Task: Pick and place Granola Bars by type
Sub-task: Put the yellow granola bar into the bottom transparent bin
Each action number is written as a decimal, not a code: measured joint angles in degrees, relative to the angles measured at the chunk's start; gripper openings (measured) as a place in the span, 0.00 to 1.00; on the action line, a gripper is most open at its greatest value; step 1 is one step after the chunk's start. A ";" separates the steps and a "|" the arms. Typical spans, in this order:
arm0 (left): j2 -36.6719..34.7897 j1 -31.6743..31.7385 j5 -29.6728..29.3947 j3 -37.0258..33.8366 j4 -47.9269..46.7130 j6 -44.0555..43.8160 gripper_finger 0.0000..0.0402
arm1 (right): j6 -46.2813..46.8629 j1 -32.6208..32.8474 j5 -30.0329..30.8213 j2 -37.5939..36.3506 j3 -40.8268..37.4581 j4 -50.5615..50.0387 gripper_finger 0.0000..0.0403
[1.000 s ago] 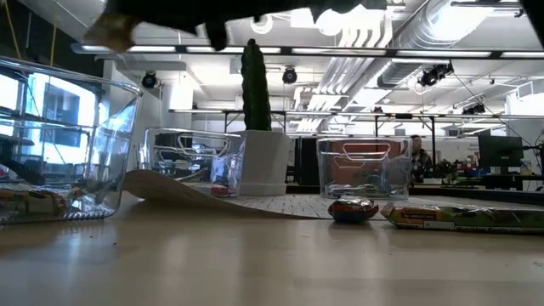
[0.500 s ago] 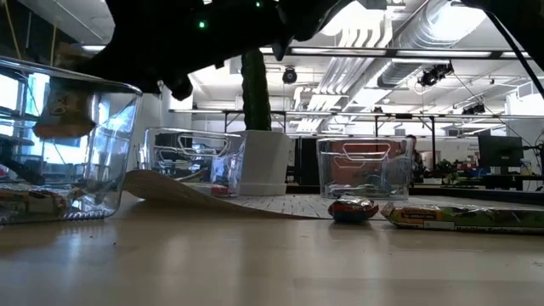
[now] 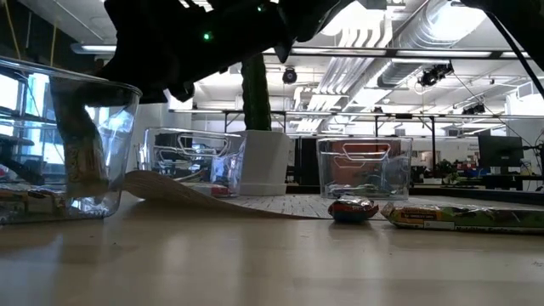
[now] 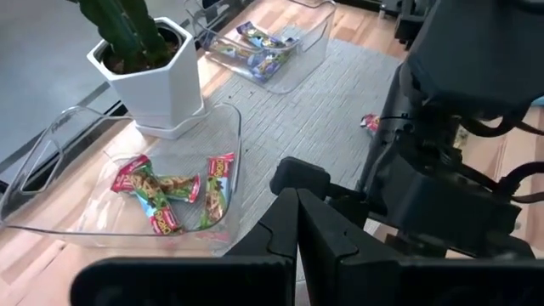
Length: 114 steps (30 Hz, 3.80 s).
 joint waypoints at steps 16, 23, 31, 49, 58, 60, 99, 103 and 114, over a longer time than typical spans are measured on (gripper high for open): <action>0.01 0.00 1.44 0.00 -0.49 -0.10 0.00 | -4.32 5.08 9.01 -21.79 0.07 -29.98 0.36; 0.01 0.00 1.57 0.00 -0.50 0.78 0.00 | 10.47 11.00 14.75 -28.44 0.09 -56.67 0.38; 0.03 0.00 0.94 0.00 -0.42 0.51 0.00 | 31.52 16.95 7.86 -25.36 -0.17 -77.67 0.46; 0.03 0.00 0.84 0.00 -0.04 -0.64 0.00 | 39.07 20.52 -2.35 -14.85 -0.04 -78.50 0.50; 0.03 0.00 1.27 0.00 -0.09 -0.66 0.00 | 36.42 20.02 -1.75 -13.82 -2.28 -80.86 0.50; 0.03 0.00 1.83 0.00 -0.12 -0.65 0.00 | 36.39 19.44 -3.09 -14.33 -4.87 -79.99 0.50; 0.01 0.00 2.51 0.02 -0.25 -0.59 0.00 | 32.67 15.82 -1.10 -17.74 -11.54 -60.98 0.25; 0.00 0.00 1.92 0.02 -0.24 1.09 0.00 | 24.84 13.61 5.49 -17.69 -4.23 -60.20 0.25; -0.98 -0.02 1.60 0.07 -0.94 2.00 0.00 | 6.69 2.88 0.98 -17.25 -5.82 -8.26 0.25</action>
